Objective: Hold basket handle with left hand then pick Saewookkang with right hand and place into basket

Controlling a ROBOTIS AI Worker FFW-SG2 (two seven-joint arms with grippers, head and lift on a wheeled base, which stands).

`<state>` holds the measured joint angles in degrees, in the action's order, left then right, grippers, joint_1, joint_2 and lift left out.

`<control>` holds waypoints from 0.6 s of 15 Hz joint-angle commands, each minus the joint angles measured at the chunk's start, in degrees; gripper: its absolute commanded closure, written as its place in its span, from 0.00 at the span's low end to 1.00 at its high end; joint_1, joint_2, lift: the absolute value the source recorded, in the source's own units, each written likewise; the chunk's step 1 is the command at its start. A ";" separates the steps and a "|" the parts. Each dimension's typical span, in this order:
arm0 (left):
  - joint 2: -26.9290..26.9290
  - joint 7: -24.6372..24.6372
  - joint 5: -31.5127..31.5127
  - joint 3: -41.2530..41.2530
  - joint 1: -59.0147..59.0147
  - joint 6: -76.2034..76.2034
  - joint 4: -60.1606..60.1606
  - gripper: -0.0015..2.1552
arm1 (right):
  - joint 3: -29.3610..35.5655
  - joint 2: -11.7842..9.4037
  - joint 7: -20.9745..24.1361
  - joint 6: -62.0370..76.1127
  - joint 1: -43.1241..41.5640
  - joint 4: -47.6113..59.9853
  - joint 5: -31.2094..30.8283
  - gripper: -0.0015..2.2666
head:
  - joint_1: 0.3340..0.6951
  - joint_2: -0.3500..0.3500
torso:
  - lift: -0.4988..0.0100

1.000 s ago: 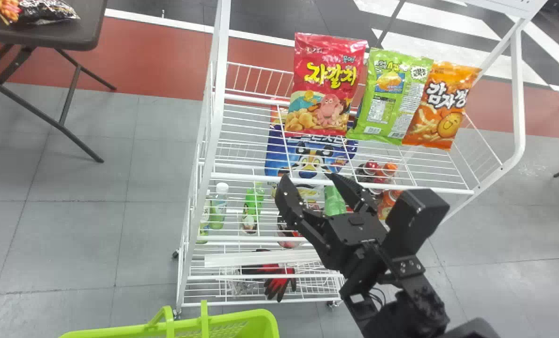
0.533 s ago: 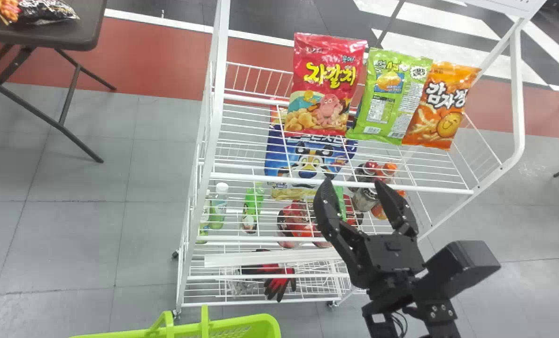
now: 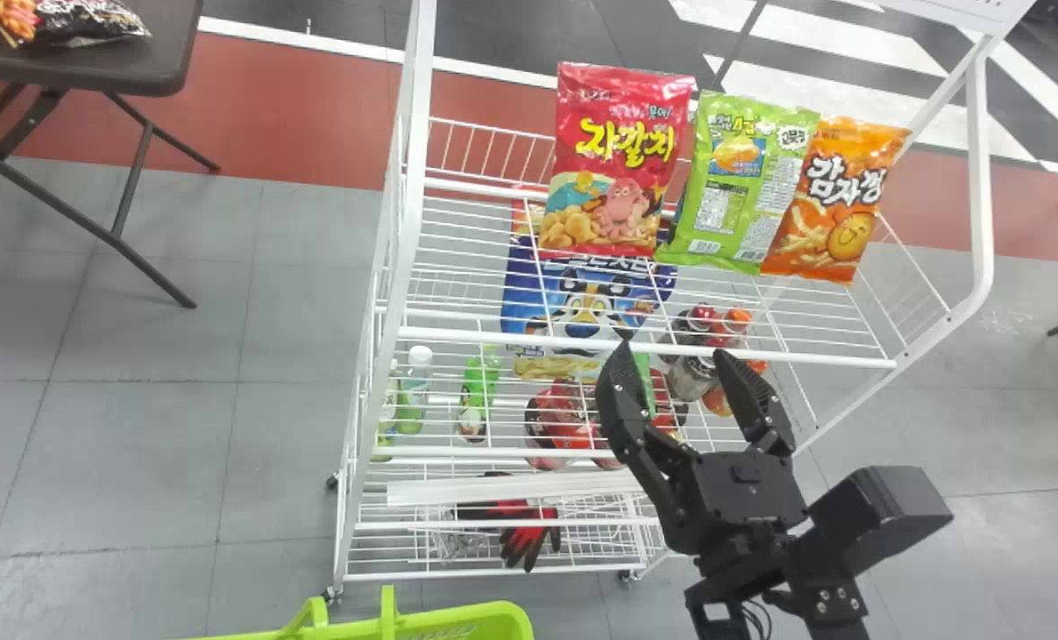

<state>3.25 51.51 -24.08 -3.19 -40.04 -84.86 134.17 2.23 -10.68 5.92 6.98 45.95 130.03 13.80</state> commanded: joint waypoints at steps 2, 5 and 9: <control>0.09 0.00 0.00 0.03 -0.21 0.00 0.39 0.85 | -0.29 -0.13 0.06 0.09 0.19 0.04 0.00 0.05 | 1.00 0.00 | 0.94; 0.09 -0.09 0.09 0.11 -0.65 0.00 0.92 0.85 | -0.82 -0.22 0.85 0.09 0.19 0.04 0.00 0.05 | 1.00 0.00 | 0.94; 0.09 -0.26 0.17 0.20 -0.65 0.00 0.83 0.84 | -0.91 -0.13 1.29 0.80 0.19 0.13 -0.09 0.05 | 1.00 0.00 | 0.94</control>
<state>3.32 51.23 -23.96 -3.05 -40.73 -84.87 135.08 1.25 -10.87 7.23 7.31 46.14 130.17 13.72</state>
